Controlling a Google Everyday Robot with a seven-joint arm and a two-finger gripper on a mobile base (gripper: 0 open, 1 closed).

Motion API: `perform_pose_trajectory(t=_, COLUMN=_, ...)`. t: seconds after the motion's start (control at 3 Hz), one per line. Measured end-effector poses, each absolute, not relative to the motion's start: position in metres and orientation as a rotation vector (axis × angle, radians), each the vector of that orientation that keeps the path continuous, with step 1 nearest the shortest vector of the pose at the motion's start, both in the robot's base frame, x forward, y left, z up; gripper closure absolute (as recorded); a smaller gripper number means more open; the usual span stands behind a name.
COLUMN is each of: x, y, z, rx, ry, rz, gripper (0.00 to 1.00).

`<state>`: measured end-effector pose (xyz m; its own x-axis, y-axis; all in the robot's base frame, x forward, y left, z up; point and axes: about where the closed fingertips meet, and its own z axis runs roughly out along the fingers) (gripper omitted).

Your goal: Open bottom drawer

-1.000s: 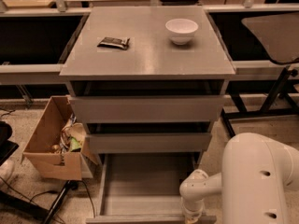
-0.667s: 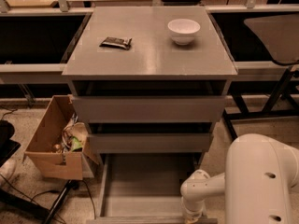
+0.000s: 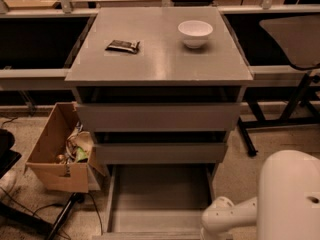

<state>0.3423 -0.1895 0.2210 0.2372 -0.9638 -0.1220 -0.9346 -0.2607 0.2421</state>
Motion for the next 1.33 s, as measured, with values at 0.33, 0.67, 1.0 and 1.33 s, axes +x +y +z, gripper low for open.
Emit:
perform_pose_trajectory(t=0.33, x=0.306, y=-0.193, z=0.22, rx=2.366, ry=-1.774, rz=-0.431, gripper=0.81)
perform_pose_trajectory(t=0.67, x=0.316, y=-0.19, z=0.236, rx=2.359, ry=-1.801, rz=-0.364, gripper=0.58)
perform_pose_trajectory(t=1.0, x=0.315, y=-0.184, z=0.284, rx=2.331, ry=-1.788, rz=-0.244, gripper=0.35)
perform_pose_trajectory(t=1.33, x=0.302, y=-0.19, z=0.349, rx=2.171, ry=-1.941, rz=-0.146, gripper=0.11)
